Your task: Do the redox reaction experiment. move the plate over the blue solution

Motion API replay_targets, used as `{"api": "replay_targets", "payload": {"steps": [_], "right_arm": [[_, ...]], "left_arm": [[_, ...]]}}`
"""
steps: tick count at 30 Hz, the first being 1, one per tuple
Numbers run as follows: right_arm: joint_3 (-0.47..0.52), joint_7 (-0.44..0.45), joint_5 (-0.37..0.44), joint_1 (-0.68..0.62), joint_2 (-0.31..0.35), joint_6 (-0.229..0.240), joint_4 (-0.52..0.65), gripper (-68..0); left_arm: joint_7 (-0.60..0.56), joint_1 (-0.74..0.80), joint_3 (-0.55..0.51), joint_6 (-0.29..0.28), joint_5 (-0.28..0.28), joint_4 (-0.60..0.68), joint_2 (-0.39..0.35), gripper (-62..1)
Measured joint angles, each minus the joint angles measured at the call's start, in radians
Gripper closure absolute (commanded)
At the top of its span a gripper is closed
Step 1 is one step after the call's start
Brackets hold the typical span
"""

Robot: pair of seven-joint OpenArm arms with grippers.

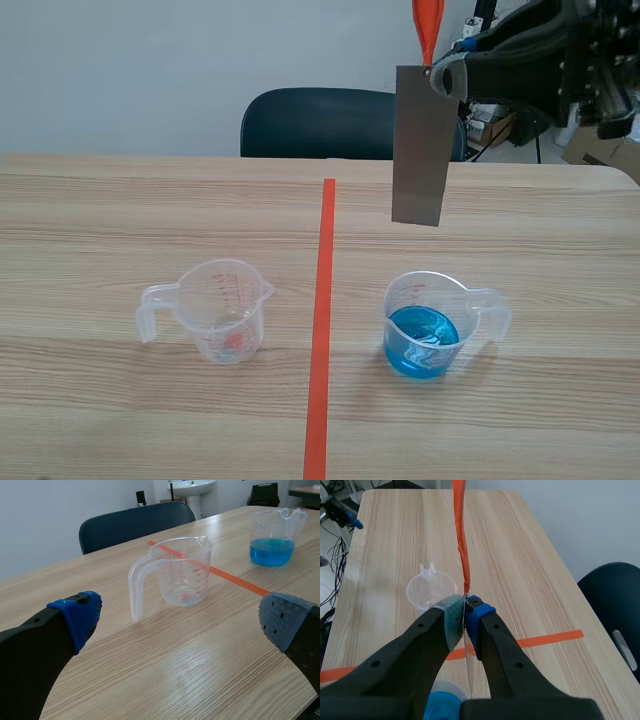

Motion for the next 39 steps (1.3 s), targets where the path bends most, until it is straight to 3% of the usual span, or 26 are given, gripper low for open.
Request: {"api": "replay_targets", "payload": {"steps": [4,10,14,20,24,26,32,35,39], "right_arm": [[0.000,0.040,-0.050,-0.027,0.036,0.001,0.051,-1.7],[0.000,0.097,-0.113,-0.056,0.105,0.000,0.116,-1.7],[0.000,0.134,-0.154,-0.078,0.142,0.000,0.142,-1.8],[0.000,0.148,-0.156,-0.083,0.185,0.000,0.150,-1.8],[0.000,0.176,-0.156,-0.084,0.211,0.000,0.150,-1.8],[0.000,0.213,-0.147,-0.098,0.220,0.000,0.150,-1.8],[0.000,0.207,-0.138,-0.132,0.221,0.000,0.149,-1.8],[0.000,0.193,-0.090,-0.133,0.220,0.000,0.146,-1.8],[0.000,0.185,-0.062,-0.133,0.221,0.000,0.120,-1.8]], "left_arm": [[-0.001,0.052,0.043,0.000,-0.088,0.059,-0.100,-39.1],[0.001,0.100,0.083,0.000,-0.101,0.139,-0.262,-21.2],[0.008,0.145,0.097,0.000,-0.179,0.211,-0.373,-9.3],[0.012,0.241,0.098,0.001,-0.345,0.307,-0.550,-4.0],[0.081,0.255,0.098,0.008,-0.406,0.345,-0.651,-2.8],[0.130,0.252,0.098,0.009,-0.418,0.359,-0.697,-2.5],[0.212,0.232,0.098,0.007,-0.435,0.451,-0.832,-2.5],[0.351,0.169,0.098,0.000,-0.434,0.520,-0.867,-2.6],[0.404,0.085,0.098,0.000,-0.412,0.595,-0.881,-2.7]]}}
